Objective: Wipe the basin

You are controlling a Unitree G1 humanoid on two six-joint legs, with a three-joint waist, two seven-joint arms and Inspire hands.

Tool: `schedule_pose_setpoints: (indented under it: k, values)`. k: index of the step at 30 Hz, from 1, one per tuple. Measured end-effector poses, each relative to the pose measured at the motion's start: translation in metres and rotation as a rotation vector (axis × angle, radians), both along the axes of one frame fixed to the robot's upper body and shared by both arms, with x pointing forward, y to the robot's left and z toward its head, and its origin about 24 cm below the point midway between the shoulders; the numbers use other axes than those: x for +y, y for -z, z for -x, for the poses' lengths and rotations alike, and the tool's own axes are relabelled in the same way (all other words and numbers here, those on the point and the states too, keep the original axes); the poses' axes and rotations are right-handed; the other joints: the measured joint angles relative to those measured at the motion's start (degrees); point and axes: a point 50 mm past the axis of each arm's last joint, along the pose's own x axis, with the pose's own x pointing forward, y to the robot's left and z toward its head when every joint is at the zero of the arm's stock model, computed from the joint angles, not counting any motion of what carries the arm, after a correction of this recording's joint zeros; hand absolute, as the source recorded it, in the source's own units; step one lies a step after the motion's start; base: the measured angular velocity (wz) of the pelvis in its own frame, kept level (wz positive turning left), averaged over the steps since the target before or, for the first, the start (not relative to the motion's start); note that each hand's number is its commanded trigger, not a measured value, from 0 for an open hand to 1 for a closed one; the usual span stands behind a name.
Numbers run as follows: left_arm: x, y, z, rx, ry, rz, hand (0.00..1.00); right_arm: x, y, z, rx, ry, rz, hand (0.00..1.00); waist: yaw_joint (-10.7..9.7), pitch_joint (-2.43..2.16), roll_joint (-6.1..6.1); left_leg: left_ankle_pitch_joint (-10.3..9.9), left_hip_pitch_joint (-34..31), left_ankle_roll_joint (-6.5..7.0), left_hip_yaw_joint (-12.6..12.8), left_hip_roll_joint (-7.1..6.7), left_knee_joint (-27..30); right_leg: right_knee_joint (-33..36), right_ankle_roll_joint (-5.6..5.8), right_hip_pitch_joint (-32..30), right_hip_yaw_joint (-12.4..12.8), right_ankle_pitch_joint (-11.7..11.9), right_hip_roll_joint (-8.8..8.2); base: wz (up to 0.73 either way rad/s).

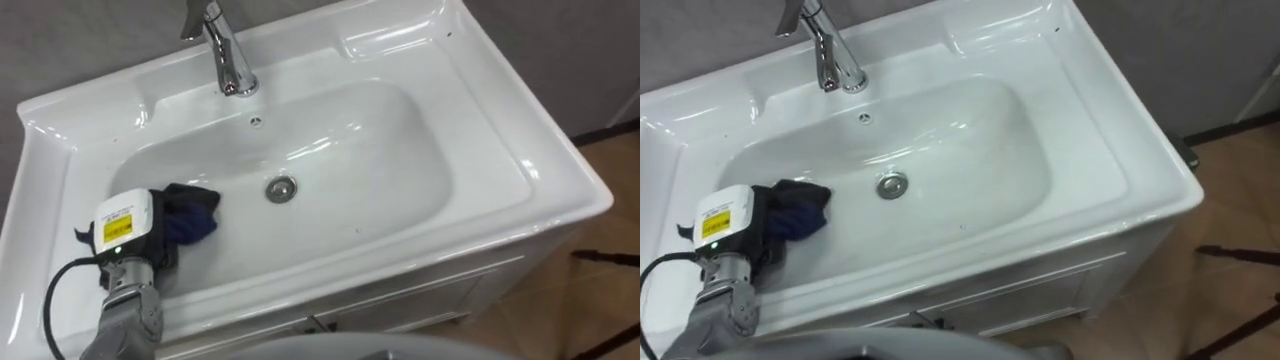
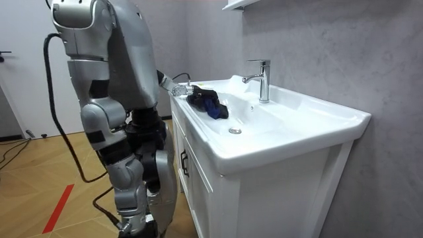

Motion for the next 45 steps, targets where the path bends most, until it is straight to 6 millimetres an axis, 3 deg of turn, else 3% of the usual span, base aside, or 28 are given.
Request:
schedule_pose_setpoints:
  k: [10,17,19,20,21,24,26,30,33,45]
  values:
    - [-0.006,-0.003,-0.017,-0.046,-0.057,0.110,1.00,0.006,0.001,-0.016,-0.104,0.003,-0.017,0.00,0.4,0.14,-0.09,0.0,-1.4,-0.02,-3.5,-0.19,0.0,-0.5,0.00,0.0,-2.9,0.0,-0.54,0.15]
    - [-0.010,-0.015,-0.038,-0.151,-0.100,0.234,1.00,0.014,0.003,-0.028,-0.188,-0.025,-0.032,0.00,0.4,0.70,-0.67,0.0,-3.4,-0.07,-4.1,-0.18,0.6,-1.1,-0.10,-0.5,-5.4,-0.2,-0.65,0.18]
    - [-0.010,-0.023,-0.044,-0.188,-0.112,0.276,1.00,0.019,0.004,-0.034,-0.210,-0.032,-0.049,0.00,0.5,1.10,-0.97,0.0,-4.4,-0.09,-4.1,-0.20,1.2,-1.0,-0.11,-1.0,-6.1,-0.1,-0.77,0.21]
    - [-0.008,-0.032,-0.049,-0.226,-0.115,0.297,1.00,0.023,0.006,-0.035,-0.222,-0.032,-0.060,0.00,0.6,1.69,-1.32,0.0,-4.6,-0.10,-4.4,-0.18,1.2,-1.1,-0.11,-1.0,-6.7,-0.1,-0.75,0.33]
    - [-0.006,-0.039,-0.054,-0.269,-0.122,0.309,1.00,0.027,0.007,-0.034,-0.222,-0.036,-0.069,0.00,0.5,1.90,-1.64,0.0,-5.2,-0.15,-4.7,-0.20,1.2,-1.2,-0.11,-1.0,-7.6,-0.1,-0.81,0.35]
    - [-0.001,-0.065,-0.067,-0.389,-0.120,0.316,1.00,0.035,0.011,-0.031,-0.218,-0.027,-0.096,0.00,0.6,2.10,-1.73,-0.3,-6.7,-0.64,-6.4,-0.33,1.7,-1.7,-0.07,-1.3,-9.1,-0.1,-0.84,0.32]
    - [0.002,-0.086,-0.077,-0.495,-0.111,0.310,1.00,0.042,0.014,-0.026,-0.201,-0.022,-0.128,0.00,1.0,2.57,-2.47,-0.3,-7.3,-0.64,-7.5,-0.46,1.9,-1.8,-0.04,-1.2,-10.0,-0.1,-0.86,0.27]
    - [0.009,-0.121,-0.083,-0.674,-0.112,0.277,1.00,0.044,0.017,-0.020,-0.181,-0.016,-0.159,0.00,1.8,2.32,-2.25,-0.3,-7.6,-0.69,-8.5,-0.90,1.9,-1.8,0.34,-0.9,-10.5,0.1,-0.88,0.12]
    - [0.011,-0.131,-0.083,-0.744,-0.121,0.259,1.00,0.046,0.018,-0.018,-0.175,-0.017,-0.185,0.00,1.8,2.32,-1.69,-0.3,-6.8,-0.69,-8.5,-1.26,1.5,-1.8,0.69,0.0,-10.4,0.3,-1.09,0.09]
    - [0.022,-0.130,-0.078,-0.765,-0.175,0.224,1.00,0.047,0.019,-0.013,-0.185,0.015,-0.241,0.00,2.3,2.12,-1.26,-0.5,-7.0,-0.29,-8.7,-2.23,2.0,-2.0,1.96,-0.1,-10.2,0.2,-1.91,0.03]
